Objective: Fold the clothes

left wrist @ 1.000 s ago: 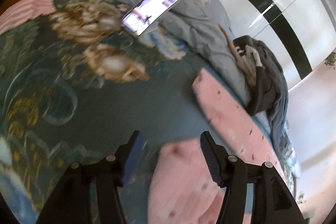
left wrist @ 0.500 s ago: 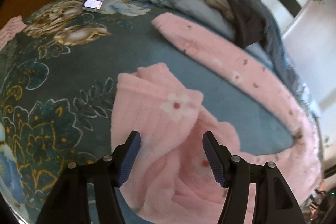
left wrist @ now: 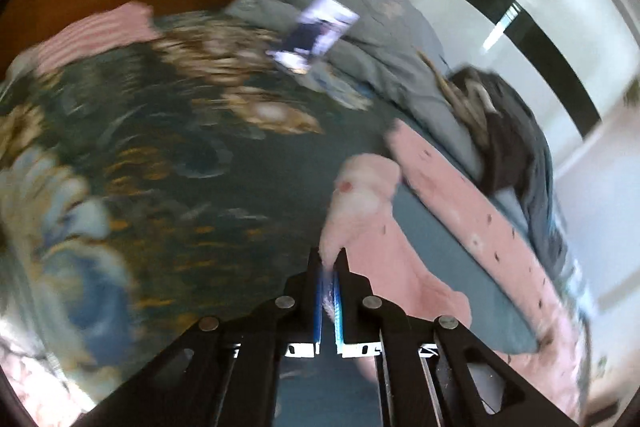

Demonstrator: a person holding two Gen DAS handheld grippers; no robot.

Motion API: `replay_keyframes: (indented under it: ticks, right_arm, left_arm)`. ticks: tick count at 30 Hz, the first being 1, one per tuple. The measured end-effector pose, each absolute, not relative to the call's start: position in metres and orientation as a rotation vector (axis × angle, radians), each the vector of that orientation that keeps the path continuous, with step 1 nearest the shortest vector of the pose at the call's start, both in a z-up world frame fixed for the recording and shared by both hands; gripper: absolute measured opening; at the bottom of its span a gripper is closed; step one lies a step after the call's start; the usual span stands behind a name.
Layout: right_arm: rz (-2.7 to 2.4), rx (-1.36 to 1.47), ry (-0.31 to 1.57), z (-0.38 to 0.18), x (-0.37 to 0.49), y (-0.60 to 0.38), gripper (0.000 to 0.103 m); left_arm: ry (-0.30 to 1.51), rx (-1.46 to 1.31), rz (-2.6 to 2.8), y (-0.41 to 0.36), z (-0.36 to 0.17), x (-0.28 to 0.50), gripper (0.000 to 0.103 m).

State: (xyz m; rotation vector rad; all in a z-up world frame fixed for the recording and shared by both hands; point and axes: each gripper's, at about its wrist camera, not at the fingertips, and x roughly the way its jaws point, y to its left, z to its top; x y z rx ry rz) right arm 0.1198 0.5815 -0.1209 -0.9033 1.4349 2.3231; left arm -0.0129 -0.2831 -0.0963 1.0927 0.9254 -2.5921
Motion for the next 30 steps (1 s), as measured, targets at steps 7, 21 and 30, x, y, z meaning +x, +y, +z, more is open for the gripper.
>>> replay_keyframes:
  ticks: [7, 21, 30]
  right_arm:
    - [2.341, -0.905, 1.439, -0.122, 0.128, 0.583, 0.046]
    - [2.371, -0.834, 1.517, -0.128, 0.13, 0.578, 0.053]
    - [2.273, -0.8, 1.629, -0.144, 0.095, 0.592, 0.039]
  left_arm:
    - [1.374, 1.086, -2.394, -0.325, -0.169, 0.042, 0.007]
    - [1.492, 1.017, -2.441, -0.319, -0.159, 0.028, 0.058]
    - [1.418, 1.032, -2.405, -0.314, -0.159, 0.02, 0.008]
